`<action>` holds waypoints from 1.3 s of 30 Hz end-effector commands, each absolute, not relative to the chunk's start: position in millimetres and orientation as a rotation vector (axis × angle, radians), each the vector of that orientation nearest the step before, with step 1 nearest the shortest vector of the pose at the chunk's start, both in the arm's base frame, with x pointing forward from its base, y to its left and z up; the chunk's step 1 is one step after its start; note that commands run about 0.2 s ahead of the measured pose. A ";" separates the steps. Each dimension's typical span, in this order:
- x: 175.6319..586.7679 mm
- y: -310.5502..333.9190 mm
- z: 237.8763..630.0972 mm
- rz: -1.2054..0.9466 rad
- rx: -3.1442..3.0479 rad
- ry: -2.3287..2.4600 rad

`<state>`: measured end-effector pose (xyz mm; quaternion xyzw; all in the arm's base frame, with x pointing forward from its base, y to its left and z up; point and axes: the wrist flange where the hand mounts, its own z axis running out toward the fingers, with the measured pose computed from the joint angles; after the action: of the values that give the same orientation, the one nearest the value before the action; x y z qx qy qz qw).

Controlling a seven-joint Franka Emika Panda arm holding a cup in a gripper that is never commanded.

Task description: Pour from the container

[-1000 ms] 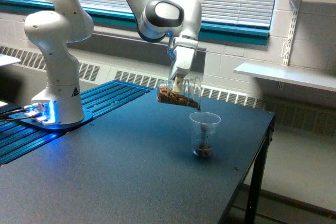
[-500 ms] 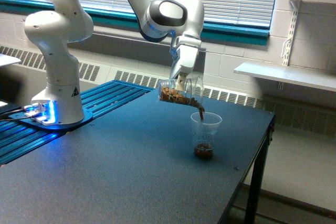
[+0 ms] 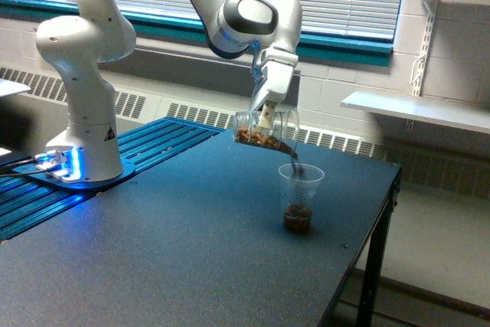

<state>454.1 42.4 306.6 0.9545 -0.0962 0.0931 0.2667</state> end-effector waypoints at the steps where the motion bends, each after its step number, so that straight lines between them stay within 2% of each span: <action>1: 456.9 49.1 309.3 0.249 2.556 -0.217; 39: 462.5 62.1 311.9 0.145 2.478 -0.187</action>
<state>460.3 58.2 310.1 0.9438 -0.0778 0.0621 0.3152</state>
